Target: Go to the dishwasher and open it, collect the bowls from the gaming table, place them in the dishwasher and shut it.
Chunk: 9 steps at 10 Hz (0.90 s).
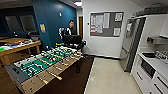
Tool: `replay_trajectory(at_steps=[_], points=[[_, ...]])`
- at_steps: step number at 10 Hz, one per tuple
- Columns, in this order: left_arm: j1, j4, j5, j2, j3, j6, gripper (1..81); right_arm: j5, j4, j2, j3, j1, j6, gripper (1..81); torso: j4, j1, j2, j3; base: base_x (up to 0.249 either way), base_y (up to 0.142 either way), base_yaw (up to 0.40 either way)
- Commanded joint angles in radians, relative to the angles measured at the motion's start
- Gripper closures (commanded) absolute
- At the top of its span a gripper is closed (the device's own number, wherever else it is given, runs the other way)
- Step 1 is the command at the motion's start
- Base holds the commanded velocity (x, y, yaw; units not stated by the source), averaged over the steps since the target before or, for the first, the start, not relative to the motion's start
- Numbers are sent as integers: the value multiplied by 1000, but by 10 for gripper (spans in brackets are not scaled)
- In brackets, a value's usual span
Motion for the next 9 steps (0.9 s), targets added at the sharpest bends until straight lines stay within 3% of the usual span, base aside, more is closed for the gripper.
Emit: replay_trajectory(at_steps=[1,9], points=[[-58,12,50,-9,-2,2,10,-49,-5,3,37,55,-2,10,0,1,0,0,0,0,340],[-55,11,64,-10,-2,2,10,-46,-2,-5,29,41,13,10,0,1,0,0,0,0,340]])
